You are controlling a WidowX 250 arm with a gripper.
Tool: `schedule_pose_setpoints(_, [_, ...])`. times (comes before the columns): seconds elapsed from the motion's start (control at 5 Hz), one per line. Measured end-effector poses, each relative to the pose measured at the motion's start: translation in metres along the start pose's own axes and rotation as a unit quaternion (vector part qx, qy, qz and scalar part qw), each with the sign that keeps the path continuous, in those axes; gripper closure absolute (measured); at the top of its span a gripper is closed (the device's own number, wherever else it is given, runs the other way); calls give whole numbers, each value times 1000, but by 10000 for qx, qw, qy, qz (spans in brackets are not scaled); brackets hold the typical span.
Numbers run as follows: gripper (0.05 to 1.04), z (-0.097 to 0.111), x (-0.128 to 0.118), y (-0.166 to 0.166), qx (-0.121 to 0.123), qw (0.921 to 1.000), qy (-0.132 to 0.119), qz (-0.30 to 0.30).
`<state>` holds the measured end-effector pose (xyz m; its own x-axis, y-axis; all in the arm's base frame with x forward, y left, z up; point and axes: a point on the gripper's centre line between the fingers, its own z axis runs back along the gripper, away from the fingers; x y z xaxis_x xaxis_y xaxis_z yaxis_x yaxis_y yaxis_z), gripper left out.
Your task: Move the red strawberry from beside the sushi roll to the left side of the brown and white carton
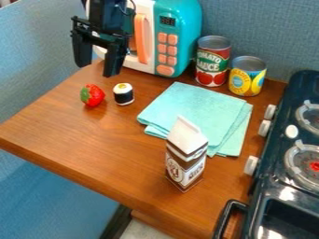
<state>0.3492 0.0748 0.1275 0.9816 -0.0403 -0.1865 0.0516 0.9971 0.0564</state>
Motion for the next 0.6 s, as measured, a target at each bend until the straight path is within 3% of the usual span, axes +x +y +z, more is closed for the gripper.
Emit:
schedule_pose_setpoints(0.2, [82,-15,1,-1,-43,9998,202,-30])
schedule_pose_setpoints(0.4, [82,-25,5,10,295,9994,141,-141])
schedule_pose_setpoints(0.6, [82,-27,11,11,334,9991,-4,-266])
